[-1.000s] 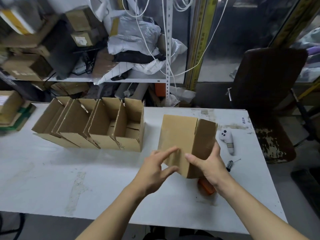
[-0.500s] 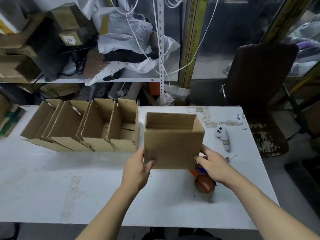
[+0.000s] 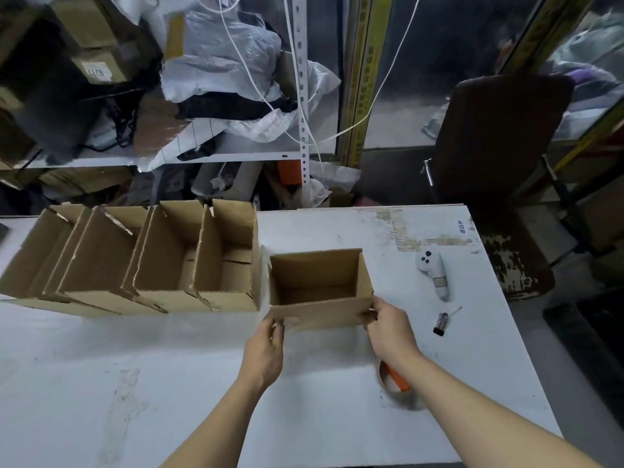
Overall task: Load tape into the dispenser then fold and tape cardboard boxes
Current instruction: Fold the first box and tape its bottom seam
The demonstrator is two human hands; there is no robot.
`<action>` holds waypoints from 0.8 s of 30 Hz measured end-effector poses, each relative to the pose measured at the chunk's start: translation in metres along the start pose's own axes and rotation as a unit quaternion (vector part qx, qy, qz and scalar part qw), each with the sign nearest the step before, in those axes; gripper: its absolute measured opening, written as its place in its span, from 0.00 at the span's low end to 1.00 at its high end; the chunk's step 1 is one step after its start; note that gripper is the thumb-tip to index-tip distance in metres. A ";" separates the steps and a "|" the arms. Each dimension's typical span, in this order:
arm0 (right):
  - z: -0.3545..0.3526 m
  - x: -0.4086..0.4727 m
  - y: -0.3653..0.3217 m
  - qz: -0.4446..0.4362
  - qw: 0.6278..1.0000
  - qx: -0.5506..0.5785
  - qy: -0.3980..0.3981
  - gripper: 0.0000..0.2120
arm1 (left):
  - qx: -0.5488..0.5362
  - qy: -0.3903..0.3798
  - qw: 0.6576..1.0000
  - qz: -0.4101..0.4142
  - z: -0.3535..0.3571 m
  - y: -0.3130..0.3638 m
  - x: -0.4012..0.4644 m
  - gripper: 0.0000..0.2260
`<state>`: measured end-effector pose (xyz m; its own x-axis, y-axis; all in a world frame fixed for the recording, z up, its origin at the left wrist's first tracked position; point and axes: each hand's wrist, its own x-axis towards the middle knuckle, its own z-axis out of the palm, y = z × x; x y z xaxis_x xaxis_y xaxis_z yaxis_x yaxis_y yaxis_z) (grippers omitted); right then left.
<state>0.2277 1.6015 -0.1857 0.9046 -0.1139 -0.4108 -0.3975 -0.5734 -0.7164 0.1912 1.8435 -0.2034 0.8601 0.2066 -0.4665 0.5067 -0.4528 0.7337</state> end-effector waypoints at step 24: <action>-0.034 0.192 -0.042 0.002 0.996 0.052 0.078 0.16 | -0.071 0.011 0.997 0.014 0.046 0.105 0.194 0.17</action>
<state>0.4236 1.5763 -0.2154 0.9130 -0.2449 -0.3262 -0.4068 -0.4872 -0.7728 0.4090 1.7961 -0.2397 0.8747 0.2150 -0.4343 0.4837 -0.3309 0.8103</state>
